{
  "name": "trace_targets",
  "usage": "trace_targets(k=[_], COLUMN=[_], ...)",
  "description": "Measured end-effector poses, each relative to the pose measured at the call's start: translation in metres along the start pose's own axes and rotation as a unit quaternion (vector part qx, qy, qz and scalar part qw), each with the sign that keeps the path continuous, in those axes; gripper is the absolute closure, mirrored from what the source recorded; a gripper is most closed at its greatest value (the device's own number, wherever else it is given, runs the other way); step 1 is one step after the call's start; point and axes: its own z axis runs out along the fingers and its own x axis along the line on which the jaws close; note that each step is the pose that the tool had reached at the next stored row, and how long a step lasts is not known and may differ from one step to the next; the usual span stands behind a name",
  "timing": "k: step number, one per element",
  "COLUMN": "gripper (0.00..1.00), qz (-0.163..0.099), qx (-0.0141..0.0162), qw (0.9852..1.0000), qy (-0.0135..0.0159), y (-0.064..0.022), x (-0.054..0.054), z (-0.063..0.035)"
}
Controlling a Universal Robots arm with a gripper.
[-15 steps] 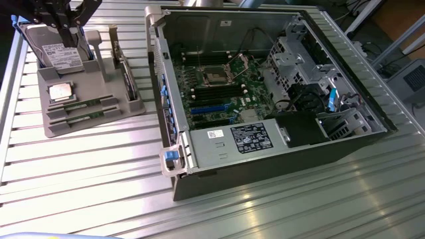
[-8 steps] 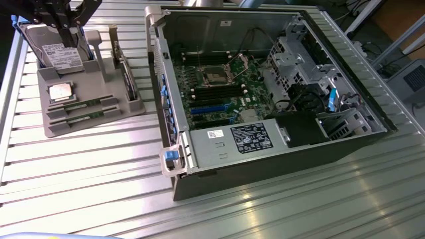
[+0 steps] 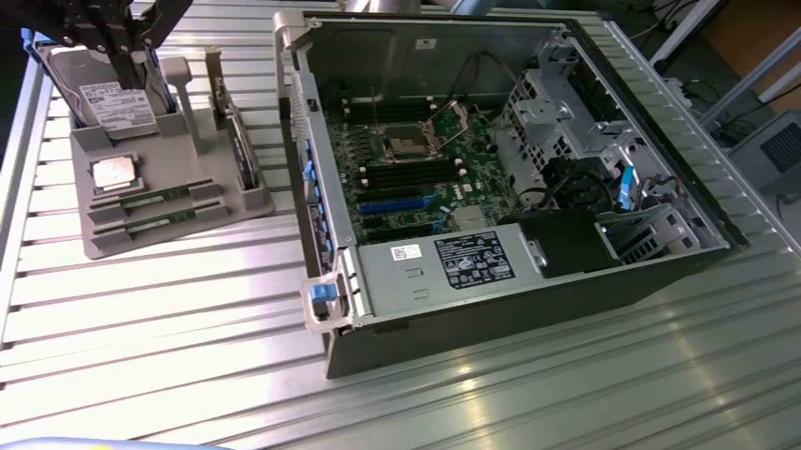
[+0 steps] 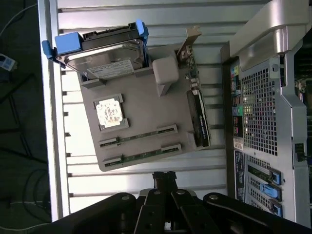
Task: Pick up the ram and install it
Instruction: 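Pick up the ram and move it above insertion slot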
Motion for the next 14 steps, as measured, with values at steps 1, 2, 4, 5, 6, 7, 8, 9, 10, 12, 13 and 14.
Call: trace_targets(k=[1,2,4,5,6,7,8,9,10,12,13,14], gripper=[0.89,0.89,0.89,0.89,0.89,0.89,0.89,0.89,0.89,0.89,0.89,0.89], qz=[-0.018,-0.034,-0.047,-0.051,-0.055,-0.06,-0.07,-0.075,-0.081,-0.091,-0.093,-0.099], qx=[-0.0004,-0.0008,-0.0012,-0.0012,-0.0013,-0.0014,-0.0015,-0.0016,-0.0017,-0.0019,-0.0019,-0.002], qw=[0.9998,0.9994,0.9989,0.9987,0.9985,0.9982,0.9976,0.9972,0.9967,0.9958,0.9956,0.9951], qy=[0.0008,0.0015,0.002,0.0022,0.0023,0.0026,0.003,0.0032,0.0034,0.0039,0.004,0.0042], y=[0.0,0.0,0.0,0.0,0.0,0.0,0.0,0.0,0.0,0.0,0.0,0.0], x=[0.0,0.0,0.0,0.0,0.0,0.0,0.0,0.0,0.0,0.0,0.0,0.0], z=[0.0,0.0,0.0,0.0,0.0,0.0,0.0,0.0,0.0,0.0,0.0,0.0])
